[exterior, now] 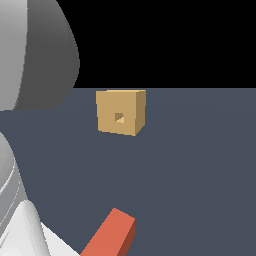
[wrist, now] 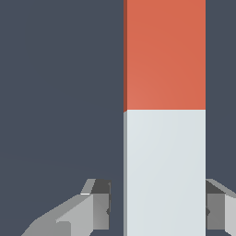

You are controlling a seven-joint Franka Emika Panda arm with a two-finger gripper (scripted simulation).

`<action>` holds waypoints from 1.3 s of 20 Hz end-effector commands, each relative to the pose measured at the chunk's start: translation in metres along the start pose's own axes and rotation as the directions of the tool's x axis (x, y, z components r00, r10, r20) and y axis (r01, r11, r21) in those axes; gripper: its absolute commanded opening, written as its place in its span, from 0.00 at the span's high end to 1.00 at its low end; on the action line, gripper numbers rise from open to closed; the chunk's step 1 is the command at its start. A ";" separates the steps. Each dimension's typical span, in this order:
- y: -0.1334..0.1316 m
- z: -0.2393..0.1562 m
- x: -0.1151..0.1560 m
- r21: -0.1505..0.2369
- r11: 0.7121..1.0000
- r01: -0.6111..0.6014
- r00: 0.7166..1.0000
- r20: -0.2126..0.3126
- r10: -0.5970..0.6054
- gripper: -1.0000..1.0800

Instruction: Insert the peg into the horizontal hole in a box.

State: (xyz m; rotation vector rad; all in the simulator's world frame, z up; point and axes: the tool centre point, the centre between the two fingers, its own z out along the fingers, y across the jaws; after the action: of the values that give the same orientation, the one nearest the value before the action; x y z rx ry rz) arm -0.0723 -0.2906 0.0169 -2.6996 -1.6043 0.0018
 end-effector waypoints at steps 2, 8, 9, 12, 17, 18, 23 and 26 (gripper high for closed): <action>0.001 0.000 0.000 -0.001 1.000 0.000 1.000 0.000 0.000 1.00; 0.001 0.000 0.000 -0.001 1.000 0.000 1.000 0.000 0.000 1.00; 0.001 0.000 0.000 -0.001 1.000 0.000 1.000 0.000 0.000 1.00; 0.000 0.000 0.001 -0.002 1.000 0.001 1.000 0.000 -0.001 1.00; -0.007 -0.002 0.014 -0.002 1.000 0.006 1.000 0.000 -0.006 1.00; -0.009 -0.003 0.018 -0.002 1.000 0.009 1.000 0.000 -0.009 1.00; -0.027 -0.008 0.050 -0.002 1.000 0.024 1.000 -0.001 -0.024 1.00; -0.043 -0.013 0.077 -0.002 0.999 0.036 0.999 -0.001 -0.036 1.00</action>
State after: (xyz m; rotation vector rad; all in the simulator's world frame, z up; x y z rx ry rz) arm -0.0734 -0.2186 0.0265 -2.6765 -1.6421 0.0025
